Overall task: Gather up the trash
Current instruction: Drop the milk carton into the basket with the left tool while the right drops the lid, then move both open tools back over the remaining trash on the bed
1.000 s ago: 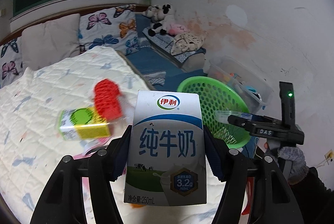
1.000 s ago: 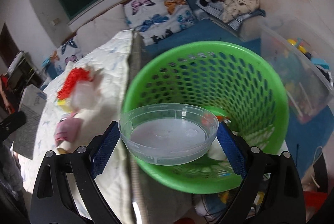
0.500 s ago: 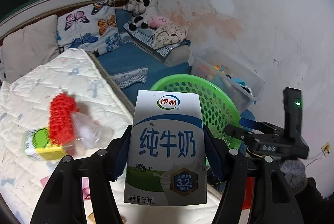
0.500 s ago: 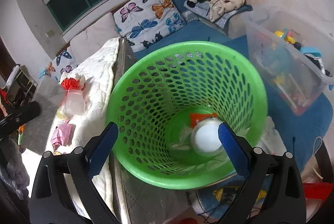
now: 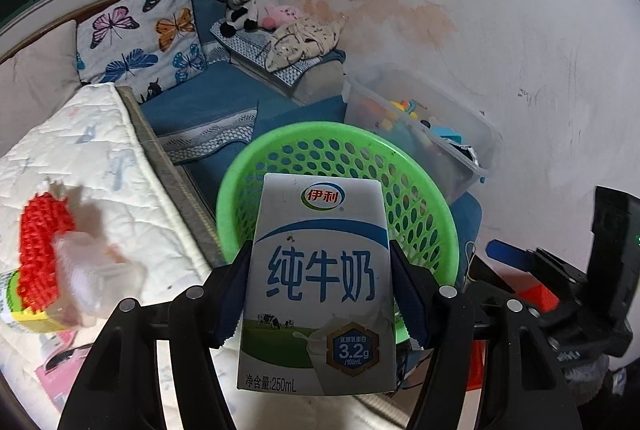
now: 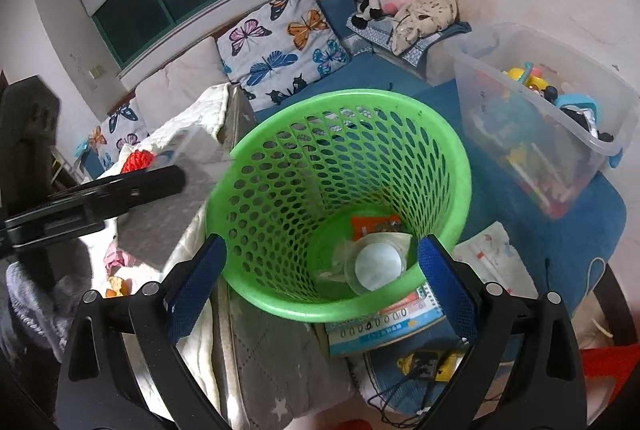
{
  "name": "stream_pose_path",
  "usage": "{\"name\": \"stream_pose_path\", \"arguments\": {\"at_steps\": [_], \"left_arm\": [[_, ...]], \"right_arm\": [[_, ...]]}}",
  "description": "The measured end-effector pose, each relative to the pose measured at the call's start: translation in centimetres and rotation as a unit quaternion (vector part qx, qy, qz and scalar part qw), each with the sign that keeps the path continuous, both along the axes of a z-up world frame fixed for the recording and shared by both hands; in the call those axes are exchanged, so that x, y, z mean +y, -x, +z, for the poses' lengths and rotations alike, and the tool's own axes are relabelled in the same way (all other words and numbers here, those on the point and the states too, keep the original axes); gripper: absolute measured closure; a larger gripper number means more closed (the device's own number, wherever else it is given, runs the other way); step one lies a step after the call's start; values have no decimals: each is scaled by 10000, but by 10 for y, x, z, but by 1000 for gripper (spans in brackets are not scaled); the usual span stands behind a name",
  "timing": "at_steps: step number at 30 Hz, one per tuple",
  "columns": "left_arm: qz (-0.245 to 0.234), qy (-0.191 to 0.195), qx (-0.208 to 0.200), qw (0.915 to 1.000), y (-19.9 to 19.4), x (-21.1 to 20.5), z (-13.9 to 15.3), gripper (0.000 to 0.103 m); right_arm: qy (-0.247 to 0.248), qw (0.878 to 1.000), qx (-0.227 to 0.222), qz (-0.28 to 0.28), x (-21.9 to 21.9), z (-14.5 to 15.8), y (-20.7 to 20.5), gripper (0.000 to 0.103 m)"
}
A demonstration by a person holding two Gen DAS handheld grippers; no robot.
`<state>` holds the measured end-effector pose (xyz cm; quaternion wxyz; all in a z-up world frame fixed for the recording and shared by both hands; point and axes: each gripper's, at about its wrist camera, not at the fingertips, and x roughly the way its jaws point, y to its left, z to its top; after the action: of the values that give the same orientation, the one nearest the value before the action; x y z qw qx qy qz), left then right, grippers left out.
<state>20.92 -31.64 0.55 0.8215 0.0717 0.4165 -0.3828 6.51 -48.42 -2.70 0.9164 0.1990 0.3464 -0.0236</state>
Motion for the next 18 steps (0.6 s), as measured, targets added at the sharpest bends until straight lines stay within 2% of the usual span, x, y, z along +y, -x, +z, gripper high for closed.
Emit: {"name": "stream_pose_path", "arguments": {"at_steps": [4,7,14,18], "left_arm": [[-7,-40,134,9999,-4,-10,-9,39],[-19,-13,148,9999,-5,-13,-13,29],[24,26,36,10000,1,1,-8,29],[161,53,-52,9998,7,26,-2,29]], "right_arm": [[-69,10000,5,-37,-3,-2,4,7],[-92,9999,29,-43,-3,-3,6,7],[-119,9999,-4,29,6,-1,8,7],[-128,9998,-39,152,17,2,6,7]]}}
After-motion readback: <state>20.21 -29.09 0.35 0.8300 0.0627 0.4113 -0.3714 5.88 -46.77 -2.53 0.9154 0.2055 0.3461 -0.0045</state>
